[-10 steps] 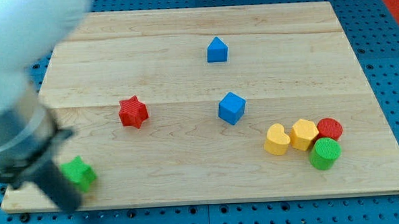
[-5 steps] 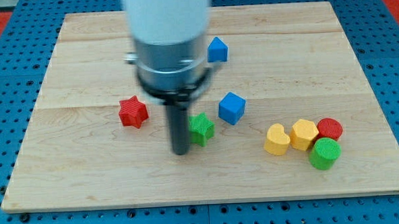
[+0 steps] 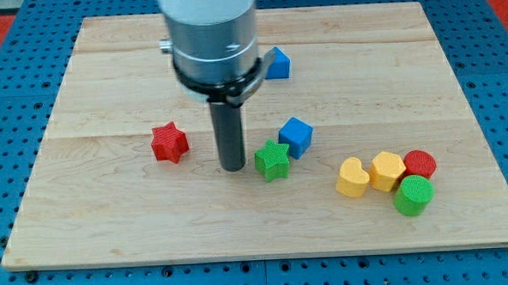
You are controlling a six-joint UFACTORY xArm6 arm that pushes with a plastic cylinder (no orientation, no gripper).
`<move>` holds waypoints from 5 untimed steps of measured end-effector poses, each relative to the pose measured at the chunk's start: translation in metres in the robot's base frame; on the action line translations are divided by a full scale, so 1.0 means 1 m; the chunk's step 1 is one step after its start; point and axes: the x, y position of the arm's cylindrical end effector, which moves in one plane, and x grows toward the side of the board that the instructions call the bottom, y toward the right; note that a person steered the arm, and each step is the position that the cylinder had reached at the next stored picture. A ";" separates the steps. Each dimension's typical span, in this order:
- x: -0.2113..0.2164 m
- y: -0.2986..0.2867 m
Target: Move green star to yellow heart
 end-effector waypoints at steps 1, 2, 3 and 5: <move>-0.009 0.027; -0.010 0.057; -0.010 0.069; 0.008 0.084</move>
